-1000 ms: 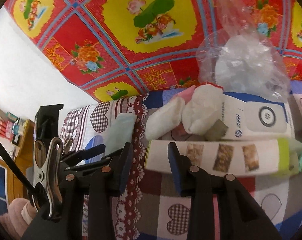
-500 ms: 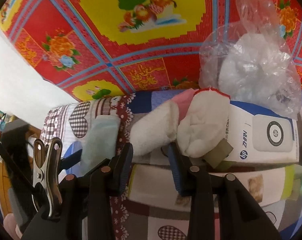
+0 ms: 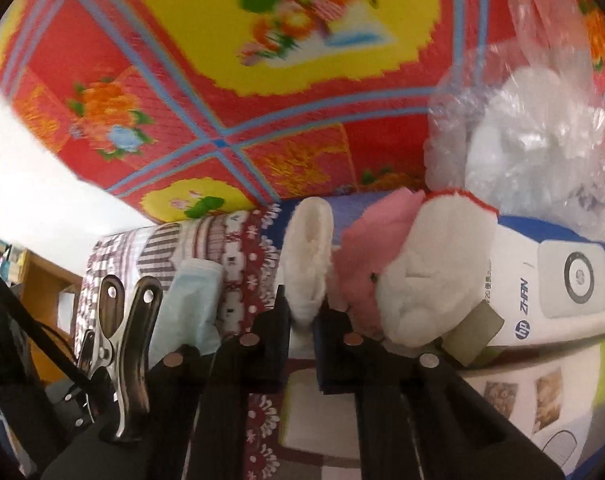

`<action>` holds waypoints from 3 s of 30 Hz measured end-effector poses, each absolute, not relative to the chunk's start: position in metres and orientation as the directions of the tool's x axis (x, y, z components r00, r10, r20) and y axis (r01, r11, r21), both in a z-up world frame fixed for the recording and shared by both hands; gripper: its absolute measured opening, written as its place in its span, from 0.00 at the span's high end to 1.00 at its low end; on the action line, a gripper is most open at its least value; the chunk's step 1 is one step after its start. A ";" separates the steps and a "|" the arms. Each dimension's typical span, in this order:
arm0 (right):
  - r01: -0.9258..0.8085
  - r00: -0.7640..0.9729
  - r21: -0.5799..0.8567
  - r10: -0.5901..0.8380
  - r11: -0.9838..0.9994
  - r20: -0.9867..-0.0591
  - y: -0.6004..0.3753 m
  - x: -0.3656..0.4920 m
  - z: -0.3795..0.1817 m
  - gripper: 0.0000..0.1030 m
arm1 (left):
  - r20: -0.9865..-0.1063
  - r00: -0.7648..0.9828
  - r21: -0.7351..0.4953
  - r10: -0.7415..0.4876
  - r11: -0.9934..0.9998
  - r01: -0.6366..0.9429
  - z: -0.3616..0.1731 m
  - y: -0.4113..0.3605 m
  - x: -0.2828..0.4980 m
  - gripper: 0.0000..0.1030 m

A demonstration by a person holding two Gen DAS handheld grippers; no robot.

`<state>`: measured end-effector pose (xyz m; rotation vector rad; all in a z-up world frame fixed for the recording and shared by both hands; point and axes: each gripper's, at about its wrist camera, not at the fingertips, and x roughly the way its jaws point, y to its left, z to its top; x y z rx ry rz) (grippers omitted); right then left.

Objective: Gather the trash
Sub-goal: 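Close the right gripper on the white rolled cloth while the left gripper closes on the blue pad, then carry the blue pad and white cloth in both grippers toward the red bucket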

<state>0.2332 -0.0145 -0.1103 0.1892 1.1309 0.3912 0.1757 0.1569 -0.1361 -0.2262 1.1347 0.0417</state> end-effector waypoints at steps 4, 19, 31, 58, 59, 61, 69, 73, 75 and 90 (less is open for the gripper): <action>-0.243 0.393 0.349 0.421 0.905 -0.817 -0.009 0.223 -0.094 0.90 | -0.898 0.433 -0.163 -0.082 0.975 -0.152 -0.132 0.167 0.165 0.76; -0.259 0.409 0.377 0.454 0.889 -0.792 0.010 0.151 -0.060 0.90 | -0.868 0.482 -0.212 -0.123 0.968 -0.135 -0.096 0.205 0.137 0.77; -0.209 0.451 0.384 0.437 0.899 -0.778 0.013 0.089 -0.042 0.90 | -0.855 0.495 -0.217 -0.156 0.974 -0.067 -0.070 0.217 0.097 0.77; -0.274 0.445 0.369 0.458 0.888 -0.770 0.005 -0.008 -0.018 0.90 | -0.836 0.533 -0.199 -0.129 0.977 -0.077 -0.035 0.195 -0.002 0.77; -0.281 0.446 0.368 0.460 0.886 -0.768 0.006 -0.011 -0.017 0.90 | -0.835 0.536 -0.199 -0.125 0.977 -0.082 -0.034 0.195 -0.007 0.76; -0.292 0.444 0.369 0.467 0.882 -0.765 0.008 -0.015 -0.015 0.90 | -0.831 0.543 -0.201 -0.120 0.975 -0.092 -0.031 0.197 -0.017 0.76; -0.361 0.422 0.358 0.493 0.861 -0.761 0.033 -0.025 -0.009 0.90 | -0.821 0.567 -0.200 -0.068 0.964 -0.174 -0.026 0.221 -0.049 0.76; -0.392 0.402 0.341 0.492 0.855 -0.772 0.049 -0.026 -0.011 0.90 | -0.815 0.577 -0.207 -0.049 0.955 -0.212 -0.024 0.238 -0.061 0.76; -0.410 0.390 0.337 0.497 0.847 -0.775 0.058 -0.027 -0.011 0.90 | -0.812 0.582 -0.205 -0.033 0.951 -0.231 -0.024 0.246 -0.068 0.76; -0.506 0.314 0.344 0.541 0.791 -0.780 0.164 -0.025 -0.007 0.90 | -0.808 0.588 -0.213 0.044 0.908 -0.360 -0.027 0.342 -0.098 0.76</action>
